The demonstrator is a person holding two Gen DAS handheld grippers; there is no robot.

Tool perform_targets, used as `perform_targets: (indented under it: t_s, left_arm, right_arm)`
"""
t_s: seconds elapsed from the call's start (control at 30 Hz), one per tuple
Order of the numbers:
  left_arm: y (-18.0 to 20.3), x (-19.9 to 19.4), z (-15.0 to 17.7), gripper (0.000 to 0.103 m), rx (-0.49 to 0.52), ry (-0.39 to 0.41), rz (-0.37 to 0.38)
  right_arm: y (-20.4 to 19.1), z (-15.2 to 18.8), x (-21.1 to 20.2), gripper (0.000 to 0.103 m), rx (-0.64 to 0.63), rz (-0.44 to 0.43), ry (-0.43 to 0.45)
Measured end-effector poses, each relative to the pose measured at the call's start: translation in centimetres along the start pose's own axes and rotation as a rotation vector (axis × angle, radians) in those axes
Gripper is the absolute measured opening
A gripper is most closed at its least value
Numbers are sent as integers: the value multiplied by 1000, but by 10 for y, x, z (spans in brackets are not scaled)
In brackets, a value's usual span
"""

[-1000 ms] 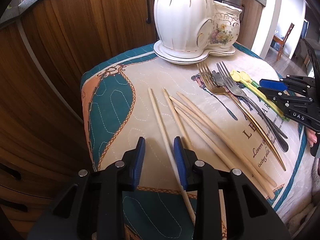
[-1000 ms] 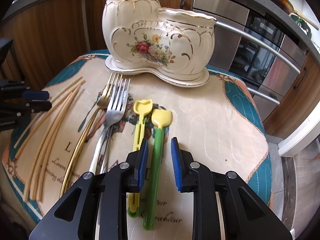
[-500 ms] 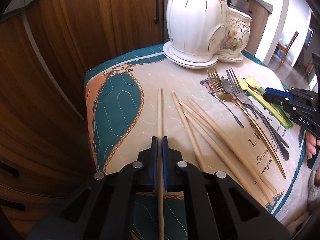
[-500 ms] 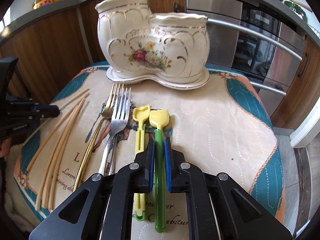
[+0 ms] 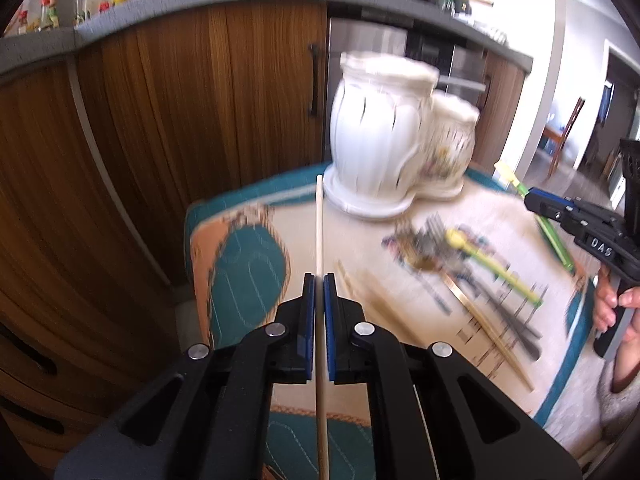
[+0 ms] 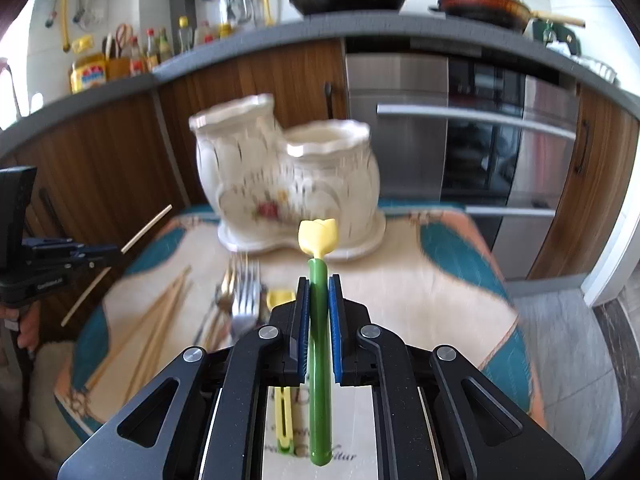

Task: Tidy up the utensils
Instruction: 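Lift the chopstick with the left tool while the right tool lifts the green spoon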

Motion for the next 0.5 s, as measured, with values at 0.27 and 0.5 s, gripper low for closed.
perform_targets:
  t_s: [0.27,0.5]
  left_arm:
    - [28,-27,-42,4,24,122,102]
    - [61,-34,-76,4,57,201,152]
  right_arm:
    - [3,-48,-16,10,9,26,126]
    - [9,-91,-11,10,15,26,217]
Point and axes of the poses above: each gripper's, at about its wrist camera, not at the fingertips, and x roughly the way its jaws point, y to its right, z to its underside, the point moved 4 cm from there along x, roughly the way its jaws point, and after that the axes turned 15 degrees about -x, right-handed, at the moved point
